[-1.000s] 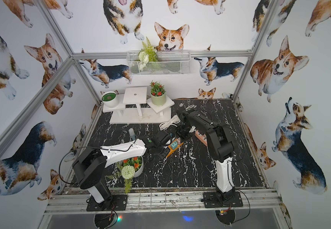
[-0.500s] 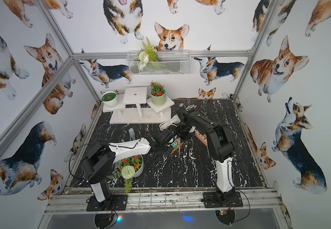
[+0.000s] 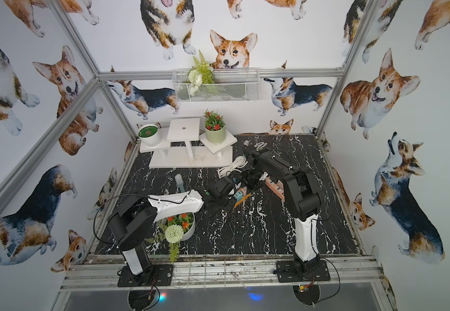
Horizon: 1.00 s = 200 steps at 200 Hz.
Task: Pull the plug off the socket
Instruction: Remove the plug from the socket.
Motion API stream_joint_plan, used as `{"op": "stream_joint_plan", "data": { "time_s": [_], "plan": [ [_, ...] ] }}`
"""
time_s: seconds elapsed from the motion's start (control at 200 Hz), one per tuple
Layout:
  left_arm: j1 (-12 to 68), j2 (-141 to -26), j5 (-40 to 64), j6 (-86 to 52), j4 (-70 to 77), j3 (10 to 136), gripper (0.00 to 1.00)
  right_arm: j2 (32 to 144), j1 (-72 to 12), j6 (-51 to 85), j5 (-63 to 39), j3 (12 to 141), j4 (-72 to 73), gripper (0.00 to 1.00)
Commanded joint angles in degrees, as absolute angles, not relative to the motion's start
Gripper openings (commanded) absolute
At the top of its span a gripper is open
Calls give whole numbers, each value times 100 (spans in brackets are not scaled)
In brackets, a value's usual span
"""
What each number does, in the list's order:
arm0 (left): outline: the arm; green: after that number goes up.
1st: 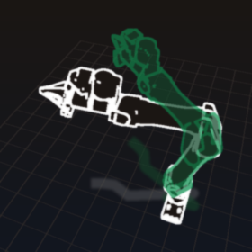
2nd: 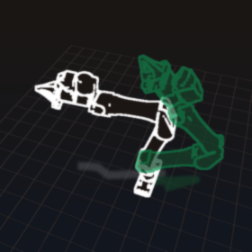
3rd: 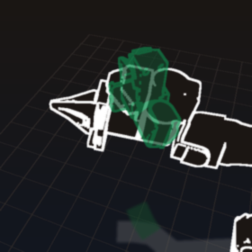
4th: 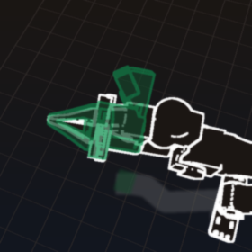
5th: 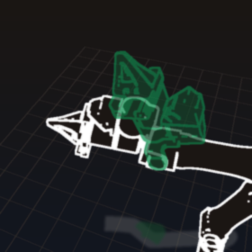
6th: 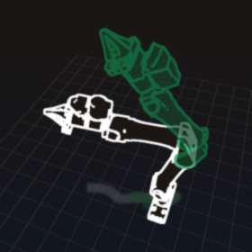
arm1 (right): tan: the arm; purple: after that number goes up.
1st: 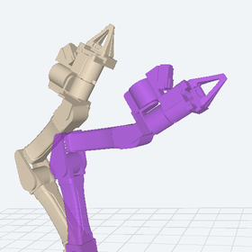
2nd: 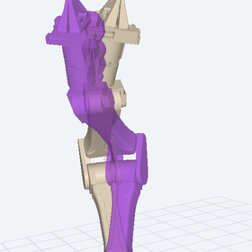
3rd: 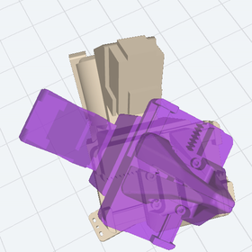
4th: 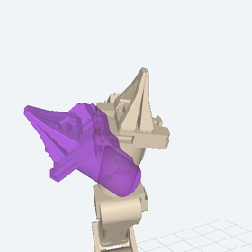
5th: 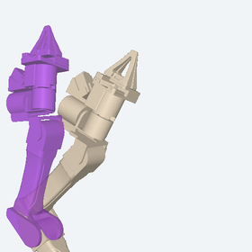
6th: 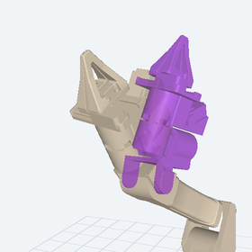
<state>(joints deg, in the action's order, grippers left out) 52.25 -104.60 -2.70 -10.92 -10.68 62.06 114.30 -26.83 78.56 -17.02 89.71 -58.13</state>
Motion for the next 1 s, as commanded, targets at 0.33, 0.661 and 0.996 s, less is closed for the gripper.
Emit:
{"op": "stream_joint_plan", "data": {
  "time_s": [0.33, 0.661, 0.996],
  "plan": [
    [5221, -10648, -124, -1037, -2411, 5951, 10, 11135, -2303, 8125, -2108, 8823, -5706, 0],
    [5221, -10742, -66, -1037, -2422, 6042, 10, 11249, -2499, 7446, -1362, 9138, -6290, 0],
    [5220, -10802, -70, -1020, -2478, 6135, 9, 11167, -2584, 7314, -1095, 9055, -6307, 0]
  ]
}}
